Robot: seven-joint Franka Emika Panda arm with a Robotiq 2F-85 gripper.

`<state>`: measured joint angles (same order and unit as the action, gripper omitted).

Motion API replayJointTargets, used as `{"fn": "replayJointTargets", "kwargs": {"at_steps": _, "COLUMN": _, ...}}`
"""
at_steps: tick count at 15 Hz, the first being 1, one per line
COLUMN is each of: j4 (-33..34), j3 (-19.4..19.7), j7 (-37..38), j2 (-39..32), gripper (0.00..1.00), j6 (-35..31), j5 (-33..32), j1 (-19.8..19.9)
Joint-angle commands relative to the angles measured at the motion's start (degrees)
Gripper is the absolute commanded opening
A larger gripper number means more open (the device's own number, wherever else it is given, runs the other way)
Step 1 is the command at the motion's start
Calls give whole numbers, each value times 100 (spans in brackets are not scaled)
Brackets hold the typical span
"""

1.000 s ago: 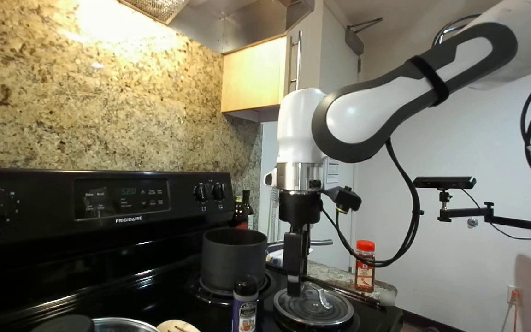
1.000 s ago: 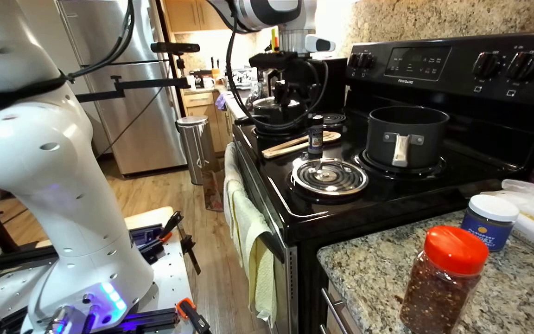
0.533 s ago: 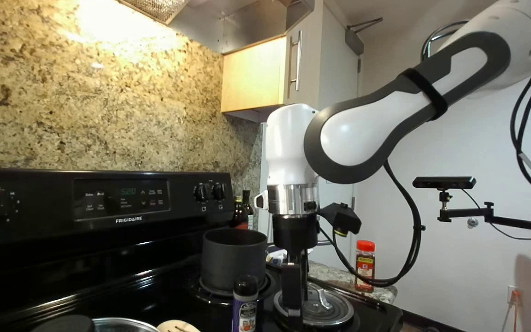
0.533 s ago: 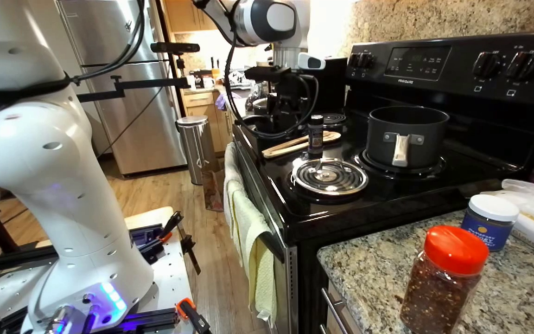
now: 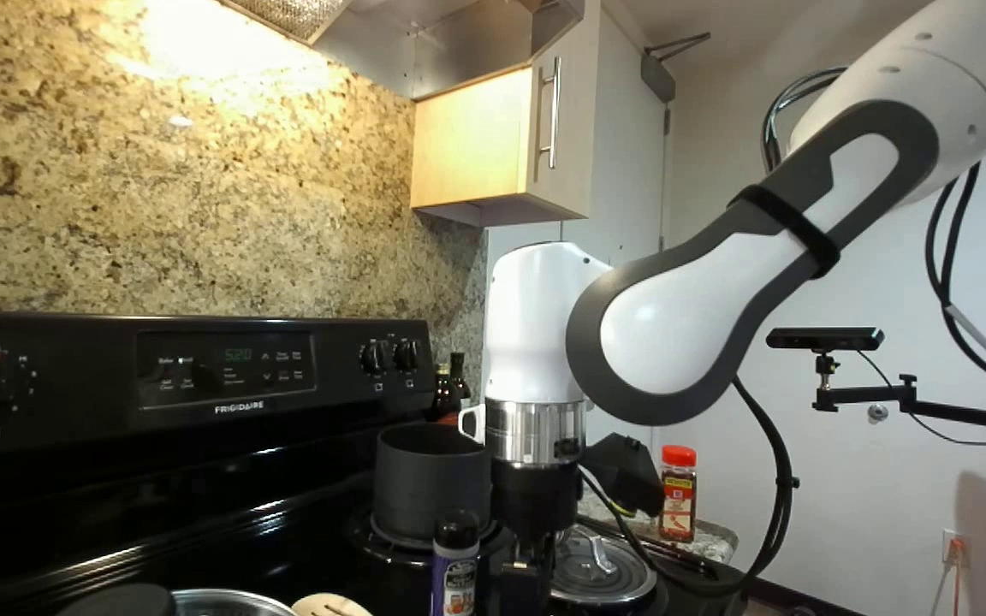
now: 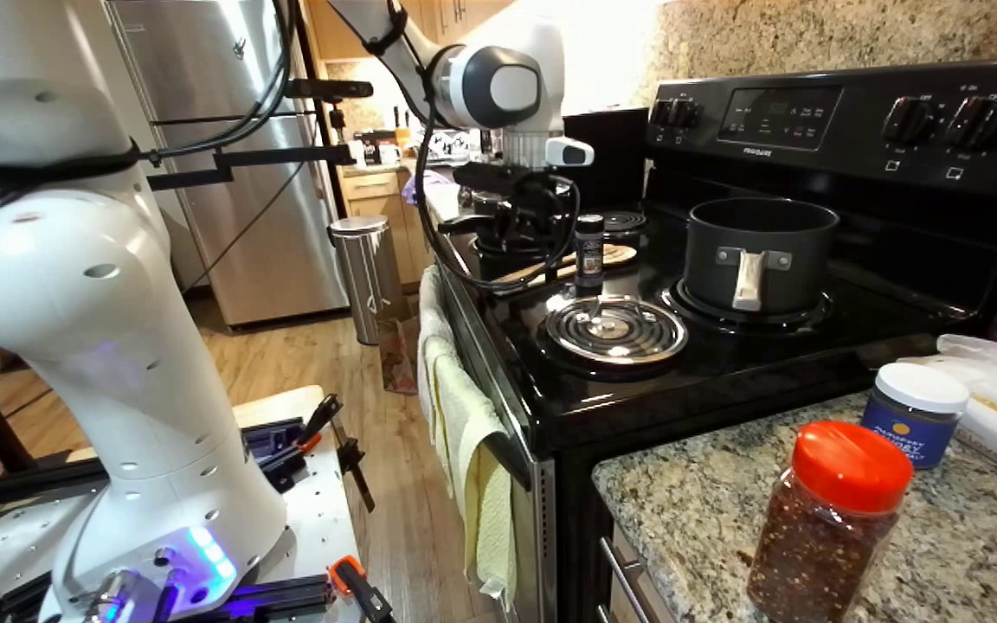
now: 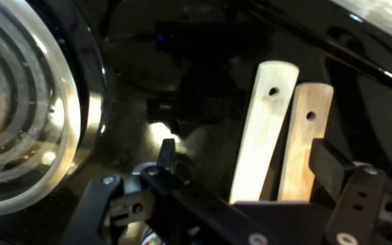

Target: Place the glass lid on the bottom right plate of the stove, place one of the cooking sticks in the pot on the upper right plate

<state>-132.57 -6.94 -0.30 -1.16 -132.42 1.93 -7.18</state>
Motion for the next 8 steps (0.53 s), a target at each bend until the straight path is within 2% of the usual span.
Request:
{"fn": "replayJointTargets", "kwargs": {"at_steps": 1, "j4": -117, "j3": -45, "j7": 114, "j2": -223, "gripper": 100, "j6": -594, "j5": 45, "j1": -35}}
{"fn": "replayJointTargets", "kwargs": {"at_steps": 8, "j4": -124, "j3": -38, "j7": 113, "j2": -428, "gripper": 100, "j6": -925, "j5": 33, "j1": -57}}
